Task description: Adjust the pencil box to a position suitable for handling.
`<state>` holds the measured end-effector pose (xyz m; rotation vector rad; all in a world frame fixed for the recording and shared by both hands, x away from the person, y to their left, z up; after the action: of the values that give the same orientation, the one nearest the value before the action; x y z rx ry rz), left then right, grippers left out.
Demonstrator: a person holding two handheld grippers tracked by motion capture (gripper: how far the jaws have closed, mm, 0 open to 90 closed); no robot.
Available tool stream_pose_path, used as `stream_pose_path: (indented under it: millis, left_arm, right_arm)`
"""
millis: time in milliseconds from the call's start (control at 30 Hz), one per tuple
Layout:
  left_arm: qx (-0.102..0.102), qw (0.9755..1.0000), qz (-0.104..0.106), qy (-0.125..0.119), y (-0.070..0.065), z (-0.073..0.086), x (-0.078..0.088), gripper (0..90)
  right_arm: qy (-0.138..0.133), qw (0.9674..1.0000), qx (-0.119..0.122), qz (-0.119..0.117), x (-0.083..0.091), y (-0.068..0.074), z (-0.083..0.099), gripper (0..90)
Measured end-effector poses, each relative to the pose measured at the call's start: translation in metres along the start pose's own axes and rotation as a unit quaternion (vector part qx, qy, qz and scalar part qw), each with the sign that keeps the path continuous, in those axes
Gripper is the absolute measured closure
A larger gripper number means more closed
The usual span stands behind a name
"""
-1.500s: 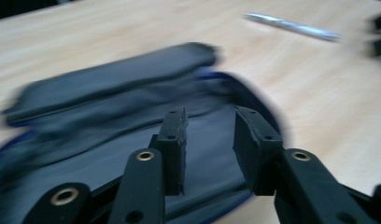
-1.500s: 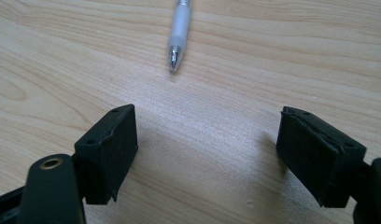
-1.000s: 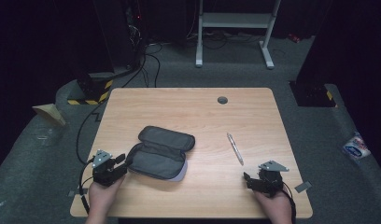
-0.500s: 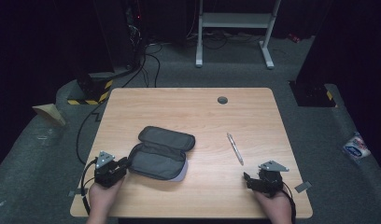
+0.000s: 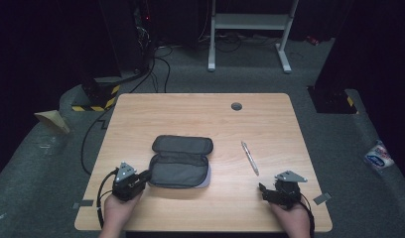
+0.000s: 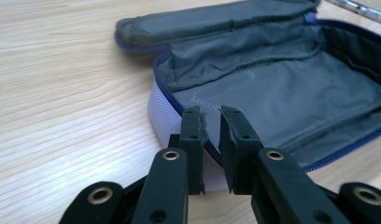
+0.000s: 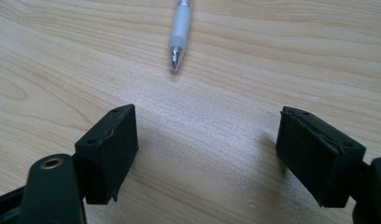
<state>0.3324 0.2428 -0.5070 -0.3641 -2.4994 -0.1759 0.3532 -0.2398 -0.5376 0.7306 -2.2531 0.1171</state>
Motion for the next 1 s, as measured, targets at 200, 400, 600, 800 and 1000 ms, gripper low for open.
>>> stream_pose_path:
  millis: [200,400,600,800,1000]
  left_arm:
    - [-0.016,0.9999,0.002,-0.002,-0.014,-0.002,-0.005,80.1]
    - [-0.01,0.9989,-0.044,-0.012,-0.011,-0.002,-0.004,58.8]
    - [0.003,0.9999,-0.01,0.009,-0.011,0.0,-0.007,70.5]
    - [-0.005,1.0,-0.005,0.006,-0.019,-0.003,-0.011,76.8]
    - [-0.022,0.9997,0.001,0.001,-0.032,-0.007,-0.017,78.8]
  right_arm:
    - [0.0,1.0,0.001,0.0,0.0,0.0,0.0,20.5]
    - [0.0,1.0,0.002,0.0,0.0,0.0,0.0,20.5]
    - [0.0,1.0,0.002,0.0,0.0,0.0,0.0,20.5]
    - [0.0,1.0,0.002,0.0,0.0,0.0,0.0,20.5]
    - [-0.001,1.0,0.002,0.002,0.0,0.0,0.0,20.9]
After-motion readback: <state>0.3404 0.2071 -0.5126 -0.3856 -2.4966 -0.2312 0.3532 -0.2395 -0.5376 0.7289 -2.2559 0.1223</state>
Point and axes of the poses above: each handheld gripper's, and its own axes: x roughly backward along the jaws, z roughly out of its underside, y roughly to its left, the point moved 2 cm from there along -x, roughly forward along the jaws, and after that the axes turned 12 degrees about -z, right-handed, at the moved point
